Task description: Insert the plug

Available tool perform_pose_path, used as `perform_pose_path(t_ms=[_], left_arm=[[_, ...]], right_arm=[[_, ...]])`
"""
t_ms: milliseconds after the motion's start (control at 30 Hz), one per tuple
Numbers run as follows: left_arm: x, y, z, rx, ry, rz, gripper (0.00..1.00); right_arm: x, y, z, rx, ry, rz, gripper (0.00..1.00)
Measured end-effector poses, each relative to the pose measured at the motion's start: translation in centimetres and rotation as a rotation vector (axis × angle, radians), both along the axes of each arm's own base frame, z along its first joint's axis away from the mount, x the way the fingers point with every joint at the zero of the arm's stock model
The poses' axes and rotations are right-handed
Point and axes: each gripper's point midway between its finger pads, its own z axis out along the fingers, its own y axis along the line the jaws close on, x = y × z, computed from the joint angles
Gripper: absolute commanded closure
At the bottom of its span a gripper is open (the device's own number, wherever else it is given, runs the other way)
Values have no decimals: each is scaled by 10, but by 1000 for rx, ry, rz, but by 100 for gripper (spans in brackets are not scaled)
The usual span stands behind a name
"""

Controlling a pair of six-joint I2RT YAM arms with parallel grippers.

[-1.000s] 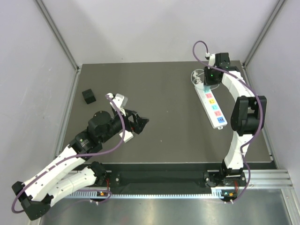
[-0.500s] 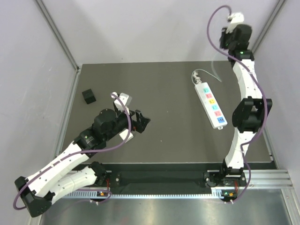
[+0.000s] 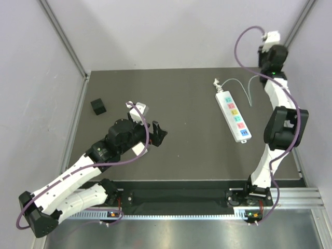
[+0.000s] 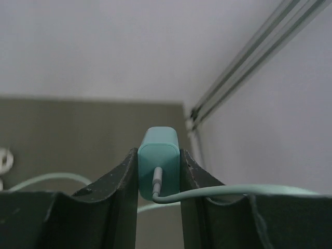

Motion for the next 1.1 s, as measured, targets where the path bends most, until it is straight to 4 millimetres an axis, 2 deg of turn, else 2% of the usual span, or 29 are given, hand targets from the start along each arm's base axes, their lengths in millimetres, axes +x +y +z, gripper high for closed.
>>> perform_pose_path(t_ms=[100, 133, 200, 267, 467, 567, 667, 767, 833, 900, 1033, 1100], left_arm=[[-2, -2, 1, -7, 0, -15, 2], [-2, -3, 2, -9, -1, -18, 2], [-3, -4, 3, -15, -3, -26, 2], [-5, -5, 6, -24, -8, -37, 2], [-7, -4, 12, -42, -20, -39, 2], [-7, -3, 13, -43, -22, -38, 2], [-7, -3, 12, -42, -21, -37, 2], [-5, -4, 10, -38, -18, -34, 2], [-3, -6, 5, -25, -6, -32, 2], [-1, -7, -1, -11, 7, -30, 2], [1, -9, -7, 2, 22, -30, 2], [1, -9, -6, 0, 20, -30, 2]], right_arm=[[-25, 20, -105, 12, 264, 21, 100], [-36, 28, -132, 12, 343, 34, 100], [-52, 39, -166, 7, 441, 59, 100], [-56, 42, -176, 7, 475, 71, 100], [-50, 31, -163, 24, 447, 83, 100], [-33, 21, -152, 26, 436, 53, 100], [2, 10, -131, 26, 374, 19, 100], [30, -14, -101, 18, 301, -91, 100], [41, -36, -69, 1, 219, -194, 100], [41, -53, -36, -14, 139, -275, 100], [28, -73, 51, -72, -89, -408, 100], [18, -76, 92, -110, -199, -446, 100]])
